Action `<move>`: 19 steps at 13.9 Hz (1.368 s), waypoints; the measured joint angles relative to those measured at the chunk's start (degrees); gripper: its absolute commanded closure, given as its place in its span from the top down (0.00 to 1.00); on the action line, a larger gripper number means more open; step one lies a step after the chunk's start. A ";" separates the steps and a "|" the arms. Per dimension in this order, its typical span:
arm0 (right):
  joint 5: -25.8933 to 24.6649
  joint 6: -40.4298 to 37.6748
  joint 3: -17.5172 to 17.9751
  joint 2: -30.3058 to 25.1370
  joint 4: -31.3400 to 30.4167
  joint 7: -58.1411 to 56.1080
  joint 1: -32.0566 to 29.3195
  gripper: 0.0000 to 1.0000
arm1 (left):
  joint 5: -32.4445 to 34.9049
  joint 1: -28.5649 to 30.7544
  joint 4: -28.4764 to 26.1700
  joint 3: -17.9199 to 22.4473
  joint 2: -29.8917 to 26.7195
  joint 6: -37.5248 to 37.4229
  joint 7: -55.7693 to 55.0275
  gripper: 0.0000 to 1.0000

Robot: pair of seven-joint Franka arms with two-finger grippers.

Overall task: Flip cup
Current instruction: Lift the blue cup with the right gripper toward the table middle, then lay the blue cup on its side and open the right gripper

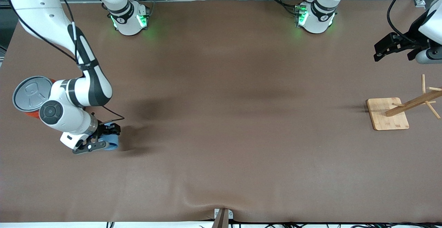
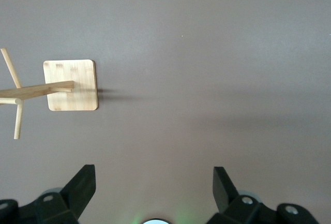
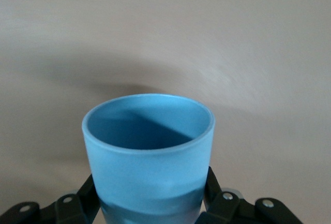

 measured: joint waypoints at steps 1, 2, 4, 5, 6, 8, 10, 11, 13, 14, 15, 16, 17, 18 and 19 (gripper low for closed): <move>-0.01 0.00 0.25 -0.56 0.03 -4.34 1.46 0.64 | 0.00 -0.03 0.00 -0.01 0.01 0.00 0.00 1.00; -0.01 0.06 0.43 -0.90 0.07 -8.00 3.48 0.63 | 0.00 -0.08 0.00 -0.03 0.02 0.00 0.00 1.00; -0.05 0.34 0.68 -1.35 0.33 -12.31 9.03 0.63 | 0.00 -0.13 -0.01 -0.05 0.06 -0.02 0.00 1.00; -0.32 0.40 0.78 -1.56 0.66 -13.51 12.34 0.63 | 0.00 -0.14 -0.02 -0.04 0.08 -0.03 0.00 1.00; -1.01 0.54 0.88 -1.75 1.11 -14.80 15.68 0.63 | 0.00 -0.16 -0.02 -0.04 0.09 -0.03 -0.01 1.00; -2.18 0.86 0.93 -1.96 2.86 -17.01 21.87 0.63 | 0.00 -0.19 -0.03 -0.05 0.12 -0.04 -0.04 1.00; -2.58 0.84 0.93 -2.08 4.36 -17.79 26.85 0.55 | 0.00 -0.19 -0.03 -0.03 0.28 -0.04 -0.04 1.00; -2.90 0.83 0.93 -2.10 4.65 -18.01 28.92 0.54 | 0.00 -0.19 -0.03 -0.02 0.42 -0.04 -0.04 1.00; -4.80 0.62 0.83 -1.97 4.62 -18.24 33.19 0.53 | 0.00 -0.17 -0.03 0.02 0.69 -0.04 -0.04 1.00; -6.58 0.60 0.80 -1.54 4.53 -18.16 35.04 0.53 | 0.00 -0.17 -0.03 0.03 0.76 -0.04 -0.04 1.00; -8.22 1.23 0.74 -0.67 4.56 -17.99 36.25 0.54 | 0.00 -0.17 -0.03 0.03 0.78 -0.04 -0.04 1.00; -9.58 2.62 0.68 0.60 4.70 -17.91 36.86 0.54 | 0.00 -0.17 -0.02 0.03 0.79 -0.04 -0.04 1.00; -10.75 3.83 0.56 2.24 5.05 -17.93 37.12 0.53 | 0.00 -0.17 -0.02 0.03 0.79 -0.04 -0.04 1.00; -11.81 4.71 0.47 4.15 5.76 -17.95 37.34 0.53 | 0.00 -0.17 -0.02 0.03 0.79 -0.04 -0.04 1.00; -12.71 5.28 0.42 5.95 6.61 -17.91 37.62 0.54 | 0.00 -0.17 -0.02 0.03 0.79 -0.04 -0.04 1.00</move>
